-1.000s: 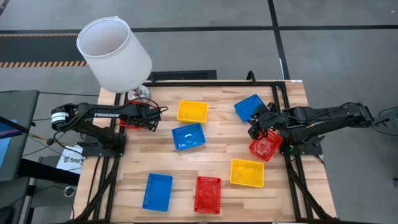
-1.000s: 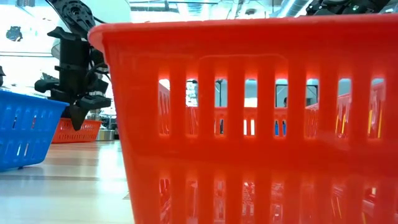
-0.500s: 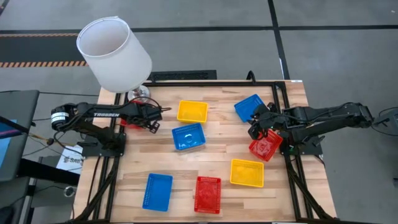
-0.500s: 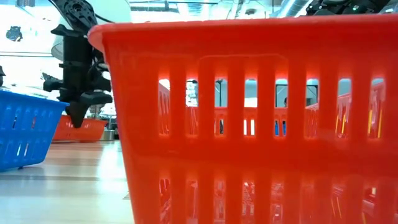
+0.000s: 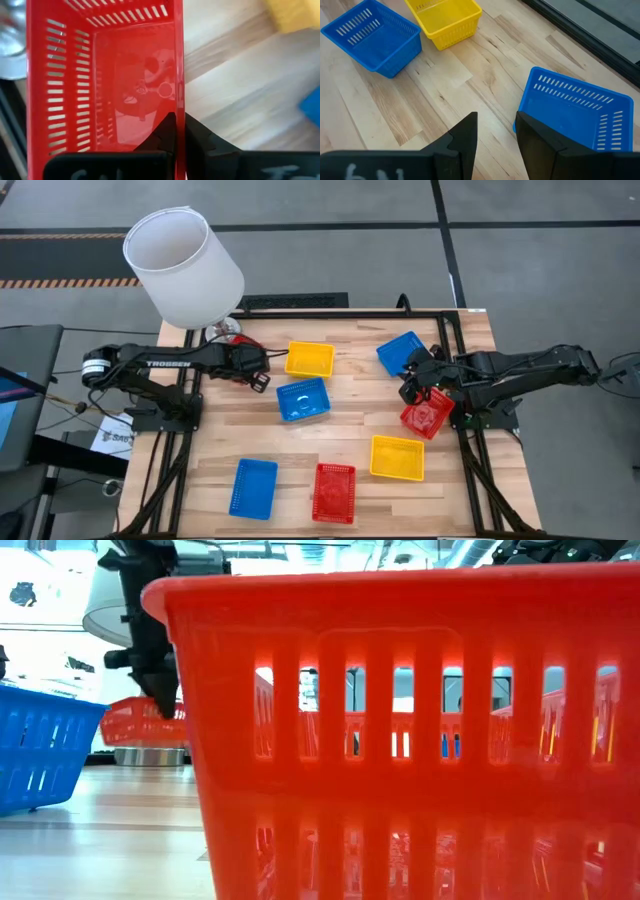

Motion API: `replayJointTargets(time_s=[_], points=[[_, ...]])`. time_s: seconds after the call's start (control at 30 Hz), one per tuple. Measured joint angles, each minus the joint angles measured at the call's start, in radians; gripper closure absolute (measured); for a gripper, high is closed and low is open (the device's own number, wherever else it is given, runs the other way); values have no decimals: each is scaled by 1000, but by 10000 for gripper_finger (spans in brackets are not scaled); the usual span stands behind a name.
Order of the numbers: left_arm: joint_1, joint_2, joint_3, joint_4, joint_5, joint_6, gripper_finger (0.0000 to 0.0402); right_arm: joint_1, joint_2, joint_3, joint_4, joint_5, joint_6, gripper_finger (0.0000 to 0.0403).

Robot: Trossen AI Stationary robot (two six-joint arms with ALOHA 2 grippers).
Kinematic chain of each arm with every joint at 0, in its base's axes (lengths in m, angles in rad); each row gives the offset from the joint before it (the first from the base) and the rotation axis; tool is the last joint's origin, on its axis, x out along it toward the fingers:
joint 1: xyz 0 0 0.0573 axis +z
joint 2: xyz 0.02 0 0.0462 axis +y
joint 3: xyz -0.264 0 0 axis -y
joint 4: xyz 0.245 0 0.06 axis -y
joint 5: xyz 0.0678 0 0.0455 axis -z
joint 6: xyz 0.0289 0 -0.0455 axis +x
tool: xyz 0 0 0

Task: Stack baskets by color
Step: Stack the top left red bin on top of the bottom red bin

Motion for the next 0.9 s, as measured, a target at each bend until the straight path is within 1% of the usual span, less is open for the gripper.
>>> replayJointTargets(time_s=[0.17, 0.47, 0.53, 0.7, 0.9], points=[[-51, 0, 74, -1, -7, 12, 402, 0, 0, 0, 0, 0, -1, 246], [-184, 0, 231, 30, 7, 76, 401, 0, 0, 0, 0, 0, 1, 246], [-222, 0, 263, 52, 31, 100, 401, 0, 0, 0, -1, 0, 1, 246], [-330, -1, 315, 113, 39, 161, 401, 0, 0, 0, -4, 0, 1, 246], [-445, -1, 327, 261, 82, 116, 401, 0, 0, 0, -3, 0, 24, 246]])
